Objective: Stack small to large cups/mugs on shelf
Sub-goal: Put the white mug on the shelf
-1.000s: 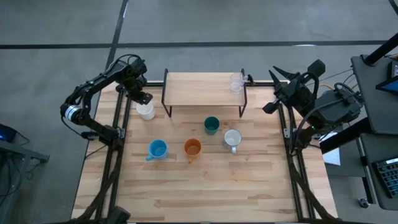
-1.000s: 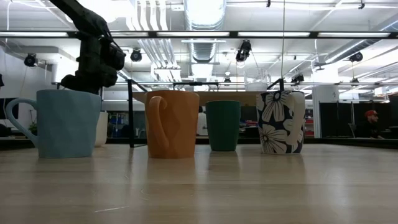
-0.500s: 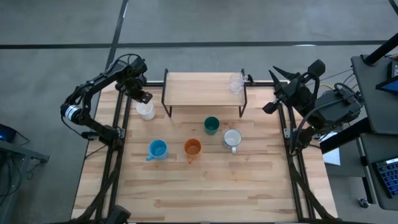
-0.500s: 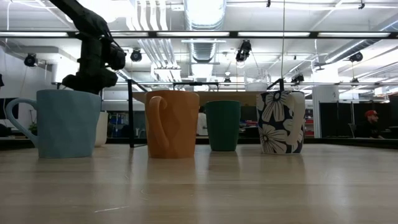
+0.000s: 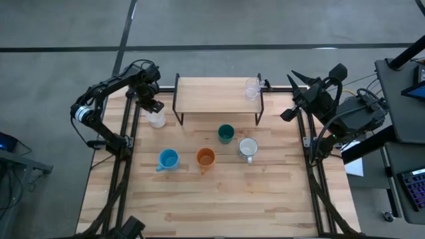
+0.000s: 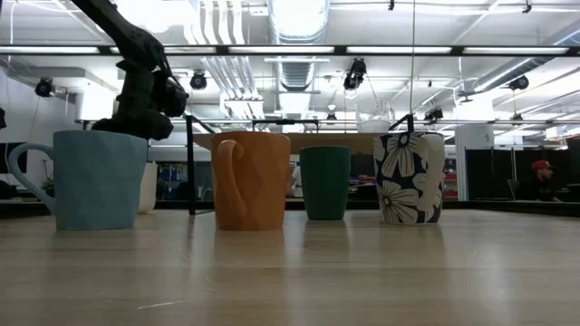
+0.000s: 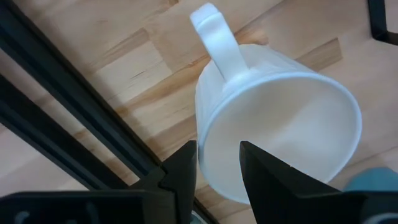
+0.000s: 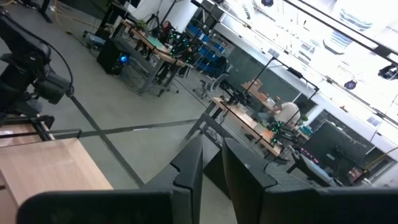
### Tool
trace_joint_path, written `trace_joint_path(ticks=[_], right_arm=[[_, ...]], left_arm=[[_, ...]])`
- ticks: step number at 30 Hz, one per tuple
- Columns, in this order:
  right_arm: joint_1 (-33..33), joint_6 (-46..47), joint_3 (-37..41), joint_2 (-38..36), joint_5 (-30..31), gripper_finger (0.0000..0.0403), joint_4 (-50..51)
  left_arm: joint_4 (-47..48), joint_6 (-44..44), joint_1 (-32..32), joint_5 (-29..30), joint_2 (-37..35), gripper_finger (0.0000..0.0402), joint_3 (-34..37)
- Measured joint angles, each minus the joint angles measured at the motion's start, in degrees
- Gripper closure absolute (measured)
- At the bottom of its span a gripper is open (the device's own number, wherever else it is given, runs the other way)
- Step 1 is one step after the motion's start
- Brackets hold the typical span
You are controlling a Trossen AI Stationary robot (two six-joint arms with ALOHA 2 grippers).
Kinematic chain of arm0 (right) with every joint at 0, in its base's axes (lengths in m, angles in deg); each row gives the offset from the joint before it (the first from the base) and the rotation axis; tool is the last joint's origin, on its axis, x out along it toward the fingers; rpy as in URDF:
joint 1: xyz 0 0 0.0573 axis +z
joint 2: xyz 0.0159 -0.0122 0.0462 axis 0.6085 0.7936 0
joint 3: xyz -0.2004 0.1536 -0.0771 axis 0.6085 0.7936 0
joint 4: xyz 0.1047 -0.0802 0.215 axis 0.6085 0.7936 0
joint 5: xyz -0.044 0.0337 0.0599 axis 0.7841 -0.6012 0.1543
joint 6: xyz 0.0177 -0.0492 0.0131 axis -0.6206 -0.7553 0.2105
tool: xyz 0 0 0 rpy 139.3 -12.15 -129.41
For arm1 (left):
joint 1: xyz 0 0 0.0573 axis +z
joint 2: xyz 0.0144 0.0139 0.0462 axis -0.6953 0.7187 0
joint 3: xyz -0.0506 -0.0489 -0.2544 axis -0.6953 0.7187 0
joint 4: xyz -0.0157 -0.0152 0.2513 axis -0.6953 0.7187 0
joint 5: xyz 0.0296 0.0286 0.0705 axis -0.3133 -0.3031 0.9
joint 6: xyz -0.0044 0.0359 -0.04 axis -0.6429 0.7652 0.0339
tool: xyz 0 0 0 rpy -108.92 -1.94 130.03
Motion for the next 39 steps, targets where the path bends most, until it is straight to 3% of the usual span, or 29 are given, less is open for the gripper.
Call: trace_joint_path(ticks=[7,13,39], right_arm=[[0.01,-0.05,0.00,0.00,0.00,0.0346,-0.28],[-0.01,-0.18,0.00,0.00,0.00,0.0346,-0.42],[0.01,-0.77,0.00,0.00,-0.02,0.0346,-0.46]], left_arm=[[-0.05,0.37,0.02,-0.23,1.78,0.0309,0.00],[0.04,0.51,0.05,-0.33,1.91,0.0391,0.00],[2.33,-0.13,0.00,-0.95,1.87,0.0401,-0.01]])
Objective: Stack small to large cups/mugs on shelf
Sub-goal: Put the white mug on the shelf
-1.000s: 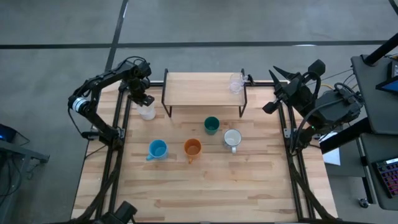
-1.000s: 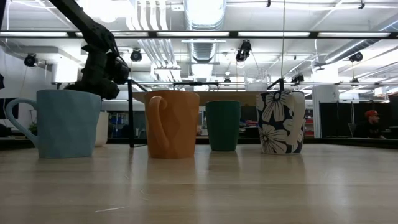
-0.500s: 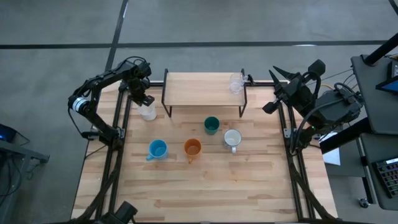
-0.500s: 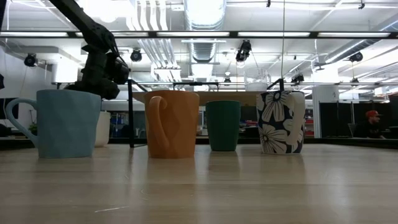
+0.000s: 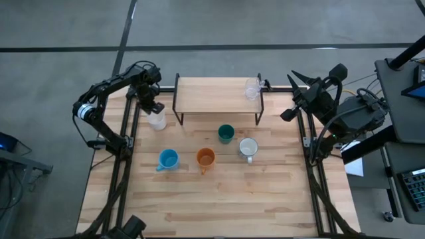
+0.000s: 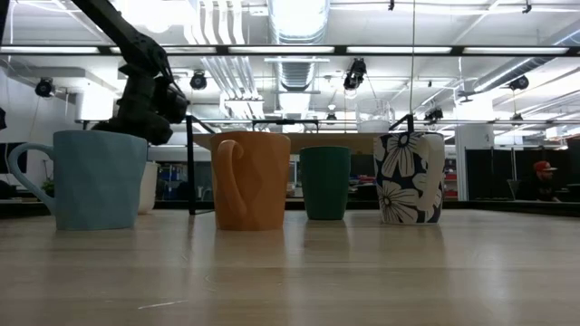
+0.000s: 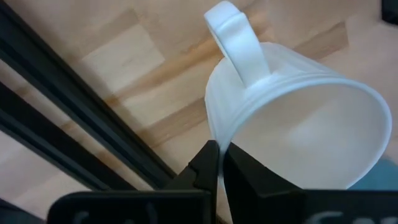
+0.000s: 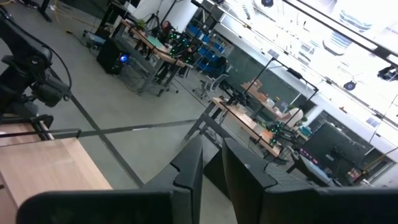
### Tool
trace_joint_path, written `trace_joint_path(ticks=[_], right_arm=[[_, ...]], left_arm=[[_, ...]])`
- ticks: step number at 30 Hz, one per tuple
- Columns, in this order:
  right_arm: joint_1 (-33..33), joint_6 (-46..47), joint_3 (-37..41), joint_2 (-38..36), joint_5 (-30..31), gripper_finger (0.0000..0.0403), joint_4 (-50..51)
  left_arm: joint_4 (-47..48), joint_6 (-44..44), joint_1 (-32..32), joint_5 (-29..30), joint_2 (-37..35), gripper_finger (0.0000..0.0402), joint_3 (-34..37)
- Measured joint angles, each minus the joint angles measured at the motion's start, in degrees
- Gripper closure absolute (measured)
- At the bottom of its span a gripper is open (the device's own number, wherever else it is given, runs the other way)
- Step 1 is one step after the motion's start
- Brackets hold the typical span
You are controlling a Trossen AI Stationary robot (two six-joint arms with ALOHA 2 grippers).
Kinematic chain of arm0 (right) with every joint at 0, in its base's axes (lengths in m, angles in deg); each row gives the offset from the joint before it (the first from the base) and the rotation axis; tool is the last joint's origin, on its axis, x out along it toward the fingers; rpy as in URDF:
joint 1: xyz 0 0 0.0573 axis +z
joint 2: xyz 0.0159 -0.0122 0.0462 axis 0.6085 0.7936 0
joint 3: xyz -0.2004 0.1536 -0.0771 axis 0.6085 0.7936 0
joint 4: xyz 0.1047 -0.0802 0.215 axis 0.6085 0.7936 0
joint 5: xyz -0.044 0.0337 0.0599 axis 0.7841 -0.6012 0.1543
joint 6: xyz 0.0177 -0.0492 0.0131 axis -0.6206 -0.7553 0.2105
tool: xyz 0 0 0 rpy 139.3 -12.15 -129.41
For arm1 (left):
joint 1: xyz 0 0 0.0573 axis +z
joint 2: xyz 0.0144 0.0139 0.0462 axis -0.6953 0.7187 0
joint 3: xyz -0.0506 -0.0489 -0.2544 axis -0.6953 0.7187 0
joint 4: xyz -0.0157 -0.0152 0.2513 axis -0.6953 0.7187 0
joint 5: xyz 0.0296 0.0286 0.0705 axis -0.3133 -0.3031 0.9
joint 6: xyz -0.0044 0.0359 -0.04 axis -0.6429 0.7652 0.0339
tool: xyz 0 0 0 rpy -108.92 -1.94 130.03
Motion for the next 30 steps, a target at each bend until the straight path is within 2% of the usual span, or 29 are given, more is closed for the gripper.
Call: trace_joint_path(ticks=[12,22,30], right_arm=[[-0.01,-0.35,0.00,0.00,0.00,0.0346,0.02],[0.00,-0.35,0.00,0.00,-0.13,0.0346,0.07],[0.00,-0.02,0.00,0.00,-0.13,0.0346,0.07]], left_arm=[[2.61,-0.02,0.04,0.04,-2.37,0.0401,-2.16],[9.74,-0.14,0.07,0.09,-6.79,0.0401,-9.25],[15.27,-0.15,0.07,0.23,-7.62,0.0402,-16.72]])
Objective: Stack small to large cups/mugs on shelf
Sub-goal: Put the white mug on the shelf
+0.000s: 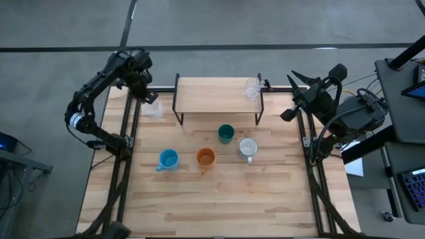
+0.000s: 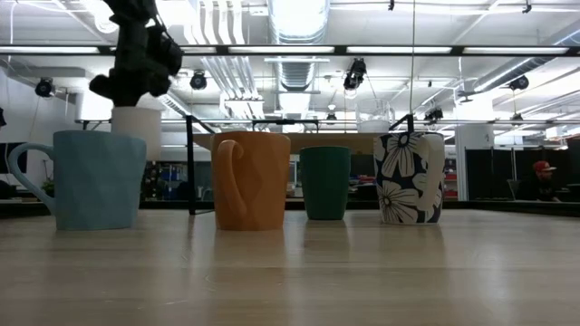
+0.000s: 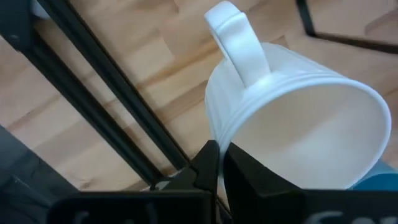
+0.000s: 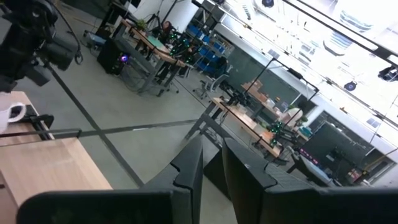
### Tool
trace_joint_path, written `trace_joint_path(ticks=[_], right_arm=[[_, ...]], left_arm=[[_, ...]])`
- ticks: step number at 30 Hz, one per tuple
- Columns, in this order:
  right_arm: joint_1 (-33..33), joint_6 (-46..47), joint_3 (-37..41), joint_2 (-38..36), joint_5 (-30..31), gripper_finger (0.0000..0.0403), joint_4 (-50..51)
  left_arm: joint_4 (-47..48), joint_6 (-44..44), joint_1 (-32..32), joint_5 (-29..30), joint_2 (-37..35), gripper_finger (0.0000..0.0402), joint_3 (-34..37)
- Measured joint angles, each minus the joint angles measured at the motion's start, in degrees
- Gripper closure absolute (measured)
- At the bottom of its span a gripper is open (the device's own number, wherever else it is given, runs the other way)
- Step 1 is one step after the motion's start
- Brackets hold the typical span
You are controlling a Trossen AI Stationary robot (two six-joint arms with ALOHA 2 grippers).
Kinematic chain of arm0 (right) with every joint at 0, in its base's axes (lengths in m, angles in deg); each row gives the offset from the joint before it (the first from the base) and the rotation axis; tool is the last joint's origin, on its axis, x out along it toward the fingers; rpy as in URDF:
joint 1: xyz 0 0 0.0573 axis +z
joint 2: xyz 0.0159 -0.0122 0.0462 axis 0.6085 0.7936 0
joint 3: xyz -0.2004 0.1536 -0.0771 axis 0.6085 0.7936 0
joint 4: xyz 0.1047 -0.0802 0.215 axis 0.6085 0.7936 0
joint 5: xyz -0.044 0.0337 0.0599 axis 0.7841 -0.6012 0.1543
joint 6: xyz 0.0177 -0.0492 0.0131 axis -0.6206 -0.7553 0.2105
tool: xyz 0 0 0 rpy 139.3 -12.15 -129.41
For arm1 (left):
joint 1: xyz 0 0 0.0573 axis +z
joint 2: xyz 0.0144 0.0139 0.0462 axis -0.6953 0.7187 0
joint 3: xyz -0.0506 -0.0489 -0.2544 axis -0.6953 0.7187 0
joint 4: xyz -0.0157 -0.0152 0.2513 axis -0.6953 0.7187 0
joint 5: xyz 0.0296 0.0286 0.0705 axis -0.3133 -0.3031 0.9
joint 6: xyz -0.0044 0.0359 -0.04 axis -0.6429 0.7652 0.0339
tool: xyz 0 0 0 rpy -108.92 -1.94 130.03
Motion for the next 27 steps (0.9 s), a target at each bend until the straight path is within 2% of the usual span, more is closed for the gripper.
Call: trace_joint_path(ticks=[4,10,21,27], right_arm=[[0.00,0.37,0.00,0.00,0.02,0.0346,0.00],[0.00,1.66,0.00,0.00,0.02,0.0346,0.02],[-0.01,2.28,0.00,0.00,-0.01,0.0346,0.00],[0.00,2.75,0.00,0.00,-0.02,0.0346,0.00]], left_arm=[[-0.05,-1.29,0.00,-0.21,-0.25,0.0402,-4.09],[-0.01,-1.31,0.02,-3.58,-0.18,0.0402,-8.58],[0.00,-1.31,0.02,-4.17,-0.07,0.0402,-16.06],[0.00,-1.42,0.00,-9.42,0.58,0.0401,-21.96]])
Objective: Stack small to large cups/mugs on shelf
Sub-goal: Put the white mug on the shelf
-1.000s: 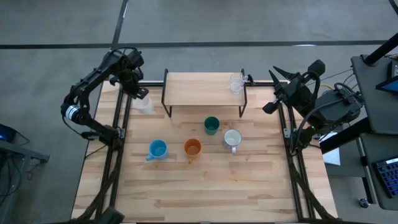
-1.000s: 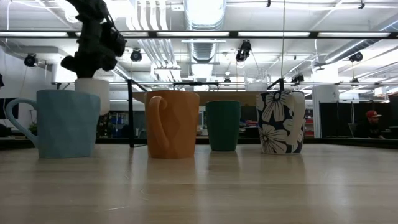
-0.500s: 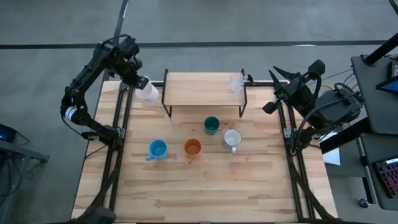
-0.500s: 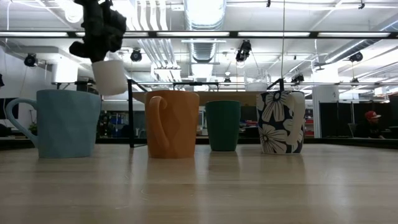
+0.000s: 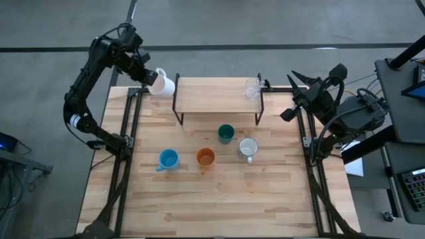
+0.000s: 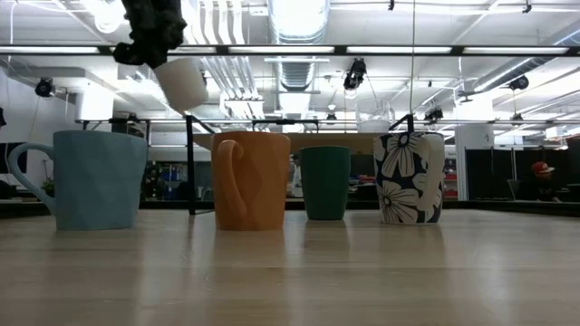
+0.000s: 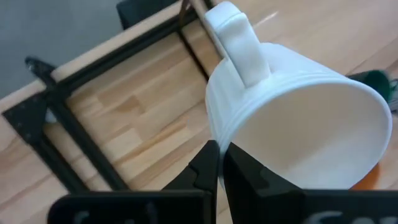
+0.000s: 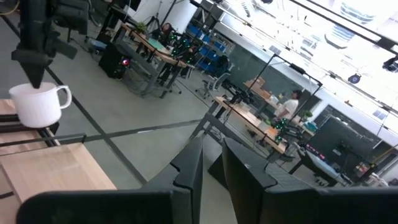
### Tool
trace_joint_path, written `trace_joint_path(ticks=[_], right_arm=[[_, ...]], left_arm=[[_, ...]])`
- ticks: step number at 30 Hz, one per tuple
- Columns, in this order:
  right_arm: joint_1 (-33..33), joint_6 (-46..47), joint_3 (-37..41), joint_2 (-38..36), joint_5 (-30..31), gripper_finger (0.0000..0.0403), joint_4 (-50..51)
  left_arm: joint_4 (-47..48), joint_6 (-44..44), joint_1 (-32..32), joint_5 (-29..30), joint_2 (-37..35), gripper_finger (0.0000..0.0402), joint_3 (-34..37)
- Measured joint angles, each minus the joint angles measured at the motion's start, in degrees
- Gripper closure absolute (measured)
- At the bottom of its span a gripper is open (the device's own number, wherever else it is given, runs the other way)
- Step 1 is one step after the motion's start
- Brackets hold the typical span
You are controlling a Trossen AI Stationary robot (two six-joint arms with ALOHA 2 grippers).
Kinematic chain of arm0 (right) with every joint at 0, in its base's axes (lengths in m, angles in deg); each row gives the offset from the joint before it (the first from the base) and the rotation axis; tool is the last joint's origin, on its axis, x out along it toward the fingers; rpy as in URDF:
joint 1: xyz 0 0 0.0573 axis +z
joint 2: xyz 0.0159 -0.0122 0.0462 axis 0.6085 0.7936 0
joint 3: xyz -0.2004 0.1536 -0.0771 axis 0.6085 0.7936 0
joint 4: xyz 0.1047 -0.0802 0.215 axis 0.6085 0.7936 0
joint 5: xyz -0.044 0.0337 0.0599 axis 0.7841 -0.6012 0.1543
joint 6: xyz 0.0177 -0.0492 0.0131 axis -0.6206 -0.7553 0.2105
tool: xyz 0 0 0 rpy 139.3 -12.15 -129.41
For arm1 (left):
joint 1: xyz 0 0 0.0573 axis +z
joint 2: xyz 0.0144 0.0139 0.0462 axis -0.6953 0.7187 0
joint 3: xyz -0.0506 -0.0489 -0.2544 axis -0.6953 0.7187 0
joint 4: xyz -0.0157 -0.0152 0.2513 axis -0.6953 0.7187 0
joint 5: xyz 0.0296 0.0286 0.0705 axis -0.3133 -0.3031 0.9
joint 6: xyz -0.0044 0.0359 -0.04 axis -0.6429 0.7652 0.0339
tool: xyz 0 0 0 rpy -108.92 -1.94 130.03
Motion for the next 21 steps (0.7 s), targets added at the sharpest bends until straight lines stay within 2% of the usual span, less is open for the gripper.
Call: trace_joint_path(ticks=[9,21], right_arm=[[0.00,0.42,0.00,0.00,0.00,0.0346,0.00],[-0.01,0.42,0.00,0.00,-0.01,0.0346,-0.02]], left_arm=[[0.01,-1.47,-0.58,-4.48,5.06,0.0401,-9.19],[0.00,-1.55,-6.59,-4.70,14.89,0.0401,-18.27]])
